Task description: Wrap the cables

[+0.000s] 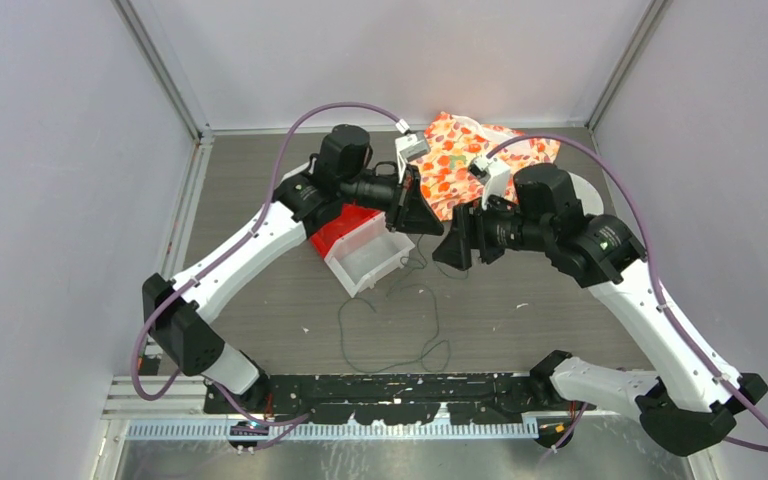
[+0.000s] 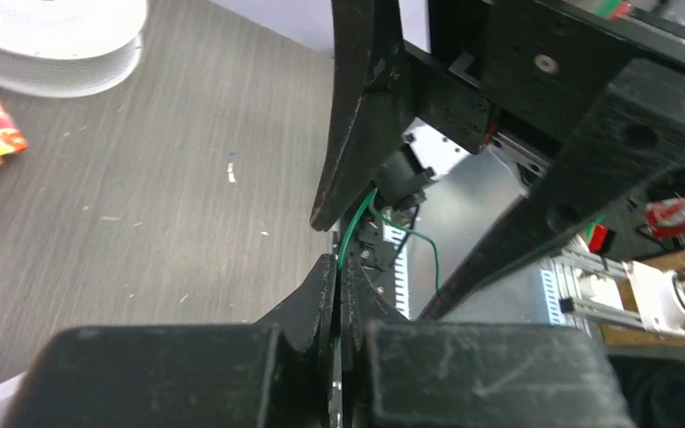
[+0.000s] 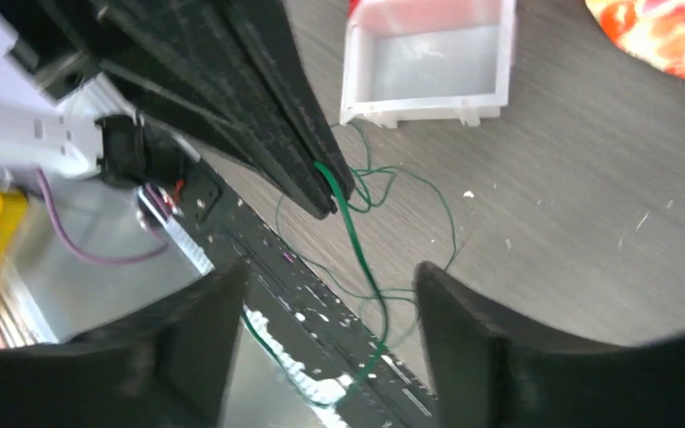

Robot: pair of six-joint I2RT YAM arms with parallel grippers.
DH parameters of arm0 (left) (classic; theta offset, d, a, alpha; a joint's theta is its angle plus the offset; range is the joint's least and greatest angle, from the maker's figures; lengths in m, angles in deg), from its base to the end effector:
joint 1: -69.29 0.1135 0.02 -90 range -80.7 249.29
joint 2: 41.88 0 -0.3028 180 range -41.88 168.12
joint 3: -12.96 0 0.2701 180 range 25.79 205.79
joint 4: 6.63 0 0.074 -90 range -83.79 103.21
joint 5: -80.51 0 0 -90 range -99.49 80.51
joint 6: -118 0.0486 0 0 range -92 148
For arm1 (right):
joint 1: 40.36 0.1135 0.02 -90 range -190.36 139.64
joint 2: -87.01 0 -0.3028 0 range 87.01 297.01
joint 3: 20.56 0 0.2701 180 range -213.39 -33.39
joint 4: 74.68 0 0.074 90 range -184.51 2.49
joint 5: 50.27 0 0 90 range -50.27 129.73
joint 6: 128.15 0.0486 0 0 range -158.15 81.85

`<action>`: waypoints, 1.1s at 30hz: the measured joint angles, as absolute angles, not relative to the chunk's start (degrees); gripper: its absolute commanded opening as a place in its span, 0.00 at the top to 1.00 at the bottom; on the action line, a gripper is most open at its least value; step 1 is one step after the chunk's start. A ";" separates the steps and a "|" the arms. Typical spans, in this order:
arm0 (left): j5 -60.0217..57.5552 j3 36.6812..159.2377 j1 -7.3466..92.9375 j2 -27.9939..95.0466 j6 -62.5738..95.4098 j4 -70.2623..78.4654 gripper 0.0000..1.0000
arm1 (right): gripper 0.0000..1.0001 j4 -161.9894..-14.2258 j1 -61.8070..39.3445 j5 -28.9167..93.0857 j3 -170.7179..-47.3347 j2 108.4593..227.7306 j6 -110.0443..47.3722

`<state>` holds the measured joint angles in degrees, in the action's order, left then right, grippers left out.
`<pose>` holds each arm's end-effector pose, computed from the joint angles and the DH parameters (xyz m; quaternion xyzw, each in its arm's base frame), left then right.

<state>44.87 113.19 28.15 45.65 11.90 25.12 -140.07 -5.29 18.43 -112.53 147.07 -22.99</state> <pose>0.2505 -0.2713 0.4420 0.4158 0.6497 -0.5738 0.2750 0.1516 0.1280 0.4529 -0.2358 0.8375 0.3449 0.3522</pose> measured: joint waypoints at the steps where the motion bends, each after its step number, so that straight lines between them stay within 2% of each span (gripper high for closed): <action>1: 43.32 113.16 28.11 45.65 11.83 25.32 1.00 | 0.09 -140.35 -5.29 19.80 -112.61 147.44 -22.97; 4: 35.89 113.21 28.04 45.65 11.33 26.96 1.00 | 0.01 -141.64 -5.27 25.94 -112.68 147.98 -22.42; 14: 8.37 113.19 28.02 45.62 8.58 31.59 0.99 | 0.00 -144.68 -5.86 65.79 -112.57 135.26 -12.89; 17: 2.60 113.05 28.02 45.62 7.33 31.26 1.00 | 0.00 -145.99 -11.30 72.26 -112.44 135.94 -10.03; 19: 0.35 112.97 28.04 45.62 7.14 31.18 1.00 | 0.00 -144.92 -18.71 71.39 -111.17 138.91 -8.98; 23: -1.33 112.97 28.04 45.62 7.18 31.09 0.99 | 0.00 -137.99 -42.03 57.18 -104.90 148.57 -6.10; 26: -1.27 112.97 28.04 45.62 7.18 31.09 1.00 | 0.00 -132.57 -54.16 47.52 -100.64 158.41 -2.45; 33: 0.26 112.03 28.04 45.45 7.14 30.13 1.00 | 0.00 -117.36 -63.38 32.48 -91.32 166.96 6.82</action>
<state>0.26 112.03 28.04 45.45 7.14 30.13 -117.36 -63.38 32.48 -91.32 166.96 6.82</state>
